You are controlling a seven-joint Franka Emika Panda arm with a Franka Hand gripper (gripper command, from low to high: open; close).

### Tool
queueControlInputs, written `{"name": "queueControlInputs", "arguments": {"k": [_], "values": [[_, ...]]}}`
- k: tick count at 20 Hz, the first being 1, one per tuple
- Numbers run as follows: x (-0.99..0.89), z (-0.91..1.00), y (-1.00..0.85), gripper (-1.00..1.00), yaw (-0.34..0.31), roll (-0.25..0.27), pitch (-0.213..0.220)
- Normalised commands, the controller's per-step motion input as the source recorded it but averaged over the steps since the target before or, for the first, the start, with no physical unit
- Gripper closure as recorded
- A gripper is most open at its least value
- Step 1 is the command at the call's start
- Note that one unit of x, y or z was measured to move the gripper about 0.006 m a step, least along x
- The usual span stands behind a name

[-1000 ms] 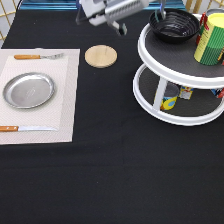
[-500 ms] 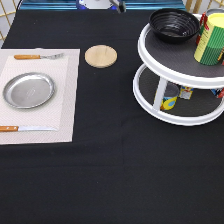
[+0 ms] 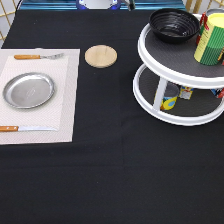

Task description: Pick up the bowl from the lazy Susan and put bowl on the plate

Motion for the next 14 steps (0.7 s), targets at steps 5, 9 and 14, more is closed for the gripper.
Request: {"name": "queueControlInputs", "arguments": {"k": [5, 9, 14], "values": [[-0.05, -0.39, 0.23, -1.00, 0.026, -0.103, 0.001], [-0.06, -0.19, 0.18, -1.00, 0.005, -0.104, 0.002], [0.00, 0.13, 0.24, 1.00, 0.000, -0.118, 0.021]]}}
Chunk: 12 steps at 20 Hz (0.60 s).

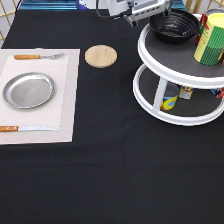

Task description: Pick up the bowl from the lazy Susan and put bowl on the plate

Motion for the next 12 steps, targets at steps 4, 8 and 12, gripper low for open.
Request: {"name": "queueControlInputs", "arguments": {"k": [4, 8, 12], "values": [[0.00, 0.02, 0.25, 1.00, 0.000, -0.124, 0.000], [0.00, -0.01, 0.18, 1.00, -0.005, -0.126, 0.000], [0.00, -0.02, -0.02, 1.00, -0.033, -0.069, -0.013]]}}
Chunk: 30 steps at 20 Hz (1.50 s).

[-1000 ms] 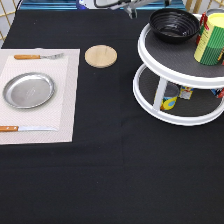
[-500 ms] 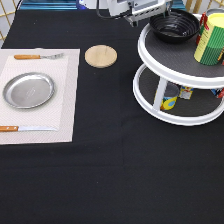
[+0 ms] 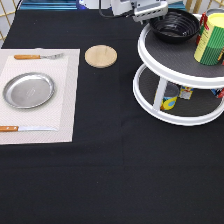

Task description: Pick up the bowl from the lazy Susan and put bowl on the plate

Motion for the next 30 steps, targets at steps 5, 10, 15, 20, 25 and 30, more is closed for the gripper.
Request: {"name": "queueControlInputs", "arguments": {"k": [5, 10, 15, 20, 25, 30], "values": [[-0.01, 0.07, -0.34, 1.00, -0.025, 0.002, -0.001], [0.00, 0.51, -0.45, 1.00, -0.027, 0.055, 0.008], [0.12, 0.89, -0.57, 1.00, -0.035, 0.111, 0.070], [0.32, 0.75, -0.86, 1.00, -0.001, 0.087, 0.051], [0.46, 0.30, -0.92, 1.00, -0.018, 0.000, -0.002], [0.46, 0.13, -0.80, 1.00, -0.062, 0.000, -0.040]]}}
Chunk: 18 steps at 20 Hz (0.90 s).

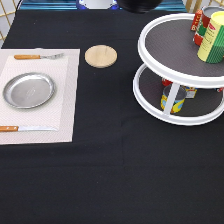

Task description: Pick up the bowl from the lazy Susan and put bowl on the plate

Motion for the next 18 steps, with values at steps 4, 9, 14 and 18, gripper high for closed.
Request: {"name": "queueControlInputs", "arguments": {"k": [4, 9, 14, 18], "values": [[0.38, 0.00, -0.70, 1.00, -0.105, 0.000, -0.091], [0.20, -0.10, -0.69, 1.00, -0.126, 0.000, -0.112], [0.10, -0.16, -0.69, 1.00, -0.134, 0.000, -0.106], [0.02, -0.28, -0.65, 1.00, -0.152, 0.000, -0.090]]}}
